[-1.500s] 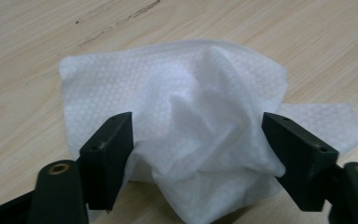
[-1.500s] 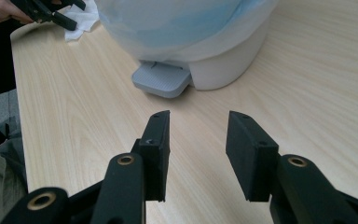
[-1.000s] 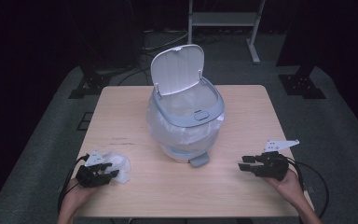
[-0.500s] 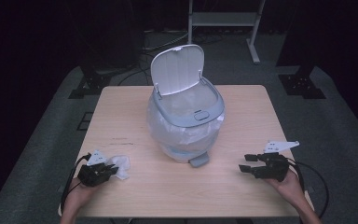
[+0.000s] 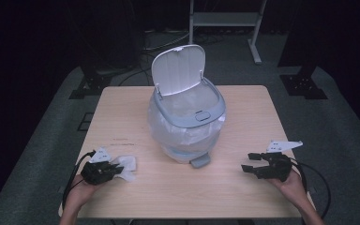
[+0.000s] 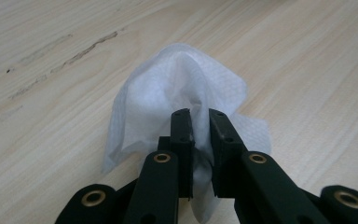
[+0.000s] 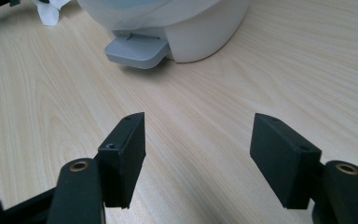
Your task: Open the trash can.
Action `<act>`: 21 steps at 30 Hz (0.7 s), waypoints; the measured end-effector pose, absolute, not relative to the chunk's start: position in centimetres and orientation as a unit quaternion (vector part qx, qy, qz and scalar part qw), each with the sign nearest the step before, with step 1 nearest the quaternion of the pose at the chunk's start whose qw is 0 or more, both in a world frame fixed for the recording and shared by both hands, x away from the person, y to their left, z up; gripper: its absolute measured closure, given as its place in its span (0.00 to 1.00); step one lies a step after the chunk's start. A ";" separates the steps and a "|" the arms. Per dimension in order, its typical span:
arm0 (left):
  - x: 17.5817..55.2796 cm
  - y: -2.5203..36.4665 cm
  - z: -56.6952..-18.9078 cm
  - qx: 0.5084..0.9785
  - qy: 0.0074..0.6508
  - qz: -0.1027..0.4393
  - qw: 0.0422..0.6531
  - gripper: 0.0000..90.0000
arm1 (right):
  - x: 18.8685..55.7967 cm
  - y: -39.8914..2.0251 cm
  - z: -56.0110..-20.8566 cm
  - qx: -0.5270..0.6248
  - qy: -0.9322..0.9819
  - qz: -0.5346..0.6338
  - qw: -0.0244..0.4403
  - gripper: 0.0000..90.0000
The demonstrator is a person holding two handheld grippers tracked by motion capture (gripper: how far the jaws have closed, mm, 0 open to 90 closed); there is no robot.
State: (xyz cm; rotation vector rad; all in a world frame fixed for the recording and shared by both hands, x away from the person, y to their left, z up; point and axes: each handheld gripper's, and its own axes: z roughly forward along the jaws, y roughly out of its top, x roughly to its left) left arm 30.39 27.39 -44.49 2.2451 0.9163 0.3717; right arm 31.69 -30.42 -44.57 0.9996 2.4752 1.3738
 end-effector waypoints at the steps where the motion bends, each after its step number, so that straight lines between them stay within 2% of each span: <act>1: 30.4 27.3 -44.3 0.862 0.350 0.142 0.339 0.91 | 31.7 -30.4 -44.5 0.333 0.822 0.457 0.069 0.37; 21: 30.6 26.9 -39.9 0.861 0.319 0.133 0.372 0.90 | 31.7 -30.4 -45.0 0.334 0.826 0.449 0.071 0.34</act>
